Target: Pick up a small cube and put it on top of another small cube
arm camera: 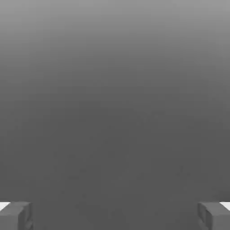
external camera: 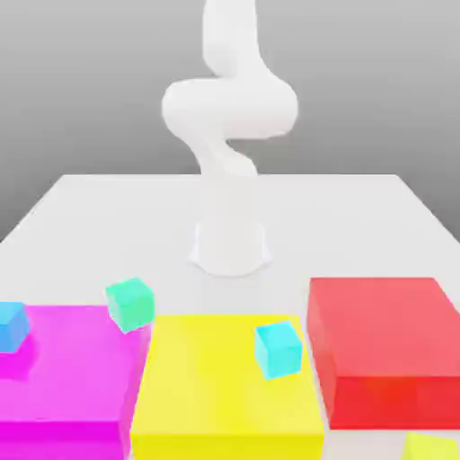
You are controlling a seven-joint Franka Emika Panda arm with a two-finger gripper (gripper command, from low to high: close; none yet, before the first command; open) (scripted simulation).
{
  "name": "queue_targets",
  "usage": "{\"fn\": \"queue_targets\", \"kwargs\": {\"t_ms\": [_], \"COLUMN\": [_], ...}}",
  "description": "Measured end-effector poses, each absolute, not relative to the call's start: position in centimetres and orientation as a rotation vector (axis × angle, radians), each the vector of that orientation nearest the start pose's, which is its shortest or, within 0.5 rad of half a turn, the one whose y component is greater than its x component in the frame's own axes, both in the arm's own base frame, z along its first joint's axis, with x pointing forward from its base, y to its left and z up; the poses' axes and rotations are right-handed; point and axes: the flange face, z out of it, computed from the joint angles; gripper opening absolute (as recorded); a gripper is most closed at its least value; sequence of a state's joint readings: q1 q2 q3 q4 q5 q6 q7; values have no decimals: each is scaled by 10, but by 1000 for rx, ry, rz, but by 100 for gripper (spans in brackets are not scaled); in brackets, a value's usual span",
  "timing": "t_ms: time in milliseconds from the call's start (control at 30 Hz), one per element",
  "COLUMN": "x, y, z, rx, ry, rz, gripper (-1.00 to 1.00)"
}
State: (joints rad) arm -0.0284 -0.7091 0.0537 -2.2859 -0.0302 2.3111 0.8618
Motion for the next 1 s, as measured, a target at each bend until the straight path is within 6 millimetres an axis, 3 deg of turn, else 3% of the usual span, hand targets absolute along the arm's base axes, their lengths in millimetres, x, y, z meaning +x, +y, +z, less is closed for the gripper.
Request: {"fn": "queue_targets", "kwargs": {"t_ms": [267, 500, 767, 1000], "x": [468, 520, 545, 542], "y": [66, 107, 157, 202], "z": [585, 481, 359, 261], "rx": [-2651, -2749, -2808, -2799], "ry": [1248, 1342, 1413, 1473], "rz": [-818, -649, -422, -192], "gripper": [0, 0, 0, 0]}}
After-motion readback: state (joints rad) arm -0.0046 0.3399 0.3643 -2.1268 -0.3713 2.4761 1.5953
